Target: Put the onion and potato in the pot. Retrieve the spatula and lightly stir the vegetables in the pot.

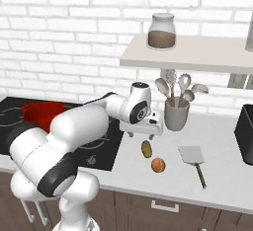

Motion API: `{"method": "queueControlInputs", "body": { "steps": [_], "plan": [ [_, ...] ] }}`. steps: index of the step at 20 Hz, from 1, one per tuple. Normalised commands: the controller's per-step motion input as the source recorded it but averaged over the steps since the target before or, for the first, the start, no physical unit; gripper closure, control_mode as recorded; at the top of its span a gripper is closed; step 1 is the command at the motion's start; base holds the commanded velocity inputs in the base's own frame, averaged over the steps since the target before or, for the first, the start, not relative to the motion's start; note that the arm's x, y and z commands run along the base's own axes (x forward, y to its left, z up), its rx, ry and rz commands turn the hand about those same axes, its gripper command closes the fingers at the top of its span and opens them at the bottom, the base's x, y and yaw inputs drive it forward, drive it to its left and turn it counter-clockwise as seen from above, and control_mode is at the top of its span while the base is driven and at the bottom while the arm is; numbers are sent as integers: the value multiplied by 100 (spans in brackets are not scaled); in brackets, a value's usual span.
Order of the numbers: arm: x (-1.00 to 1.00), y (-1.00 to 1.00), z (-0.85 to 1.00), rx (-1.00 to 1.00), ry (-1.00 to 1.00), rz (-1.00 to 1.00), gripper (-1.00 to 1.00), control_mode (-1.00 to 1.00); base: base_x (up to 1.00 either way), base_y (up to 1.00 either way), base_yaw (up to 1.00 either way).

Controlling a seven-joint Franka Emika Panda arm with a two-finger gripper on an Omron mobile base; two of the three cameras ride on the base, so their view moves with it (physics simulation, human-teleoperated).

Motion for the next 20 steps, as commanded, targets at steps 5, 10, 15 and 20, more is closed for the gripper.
{"method": "queueControlInputs", "body": {
  "steps": [5, 10, 15, 20],
  "plan": [
    [44, -26, -49, 0, 12, 0, -100, -100, 0, 0, 0],
    [19, -9, -39, 0, 4, 0, -100, -100, 0, 0, 0],
    [1, -3, -42, 0, 2, 0, -100, -100, 0, 0, 0],
    [6, -1, -41, 0, 3, 0, -100, -100, 0, 0, 0]
  ]
}}
